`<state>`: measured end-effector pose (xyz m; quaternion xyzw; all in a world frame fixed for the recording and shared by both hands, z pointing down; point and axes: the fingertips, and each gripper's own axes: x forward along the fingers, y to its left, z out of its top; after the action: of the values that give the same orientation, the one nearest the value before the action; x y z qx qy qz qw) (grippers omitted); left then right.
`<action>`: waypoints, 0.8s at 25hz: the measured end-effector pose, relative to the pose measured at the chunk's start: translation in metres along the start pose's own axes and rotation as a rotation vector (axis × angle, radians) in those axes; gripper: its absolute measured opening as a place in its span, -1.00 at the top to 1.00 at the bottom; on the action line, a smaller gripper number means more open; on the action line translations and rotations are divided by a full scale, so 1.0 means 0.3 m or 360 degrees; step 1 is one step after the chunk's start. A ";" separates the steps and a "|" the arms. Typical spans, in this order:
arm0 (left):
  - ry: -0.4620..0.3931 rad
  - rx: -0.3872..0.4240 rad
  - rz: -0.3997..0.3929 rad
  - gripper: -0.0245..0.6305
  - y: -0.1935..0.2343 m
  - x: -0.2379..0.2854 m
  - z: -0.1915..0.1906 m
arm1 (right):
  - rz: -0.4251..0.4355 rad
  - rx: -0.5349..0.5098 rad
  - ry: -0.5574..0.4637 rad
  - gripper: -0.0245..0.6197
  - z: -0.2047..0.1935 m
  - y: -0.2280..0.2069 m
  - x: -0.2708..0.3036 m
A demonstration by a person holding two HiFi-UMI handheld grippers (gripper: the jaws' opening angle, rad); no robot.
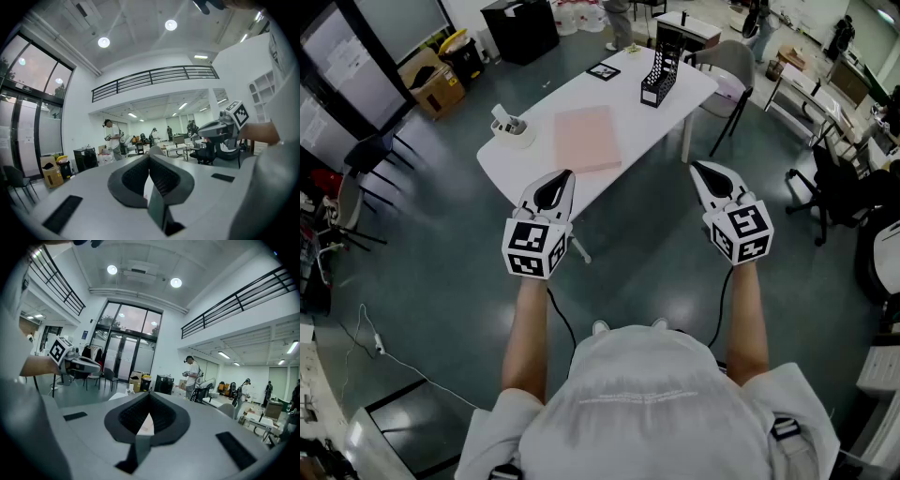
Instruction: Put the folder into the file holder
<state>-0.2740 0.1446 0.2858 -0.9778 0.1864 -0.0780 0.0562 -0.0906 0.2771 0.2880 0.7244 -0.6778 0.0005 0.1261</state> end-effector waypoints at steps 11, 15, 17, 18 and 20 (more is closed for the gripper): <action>0.0024 -0.0030 0.0038 0.87 0.008 -0.007 -0.036 | 0.0085 0.0181 -0.0127 0.86 0.004 0.016 0.000; 0.0028 -0.0091 0.0014 0.32 0.004 -0.008 -0.059 | 0.0176 0.0286 -0.0147 0.28 -0.015 0.045 0.013; 0.0031 -0.0109 0.0001 0.24 -0.003 -0.010 -0.070 | 0.0225 0.0335 -0.0160 0.10 -0.023 0.062 0.019; 0.0034 -0.0109 -0.0001 0.20 -0.006 -0.011 -0.076 | 0.0246 0.0368 -0.0172 0.02 -0.024 0.067 0.019; 0.0049 -0.0103 0.0000 0.15 -0.012 -0.010 -0.086 | 0.0273 0.0400 -0.0188 0.00 -0.022 0.068 0.019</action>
<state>-0.2798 0.1469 0.3113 -0.9778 0.1895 -0.0871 0.0217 -0.1090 0.2716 0.2990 0.6727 -0.7380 0.0533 -0.0062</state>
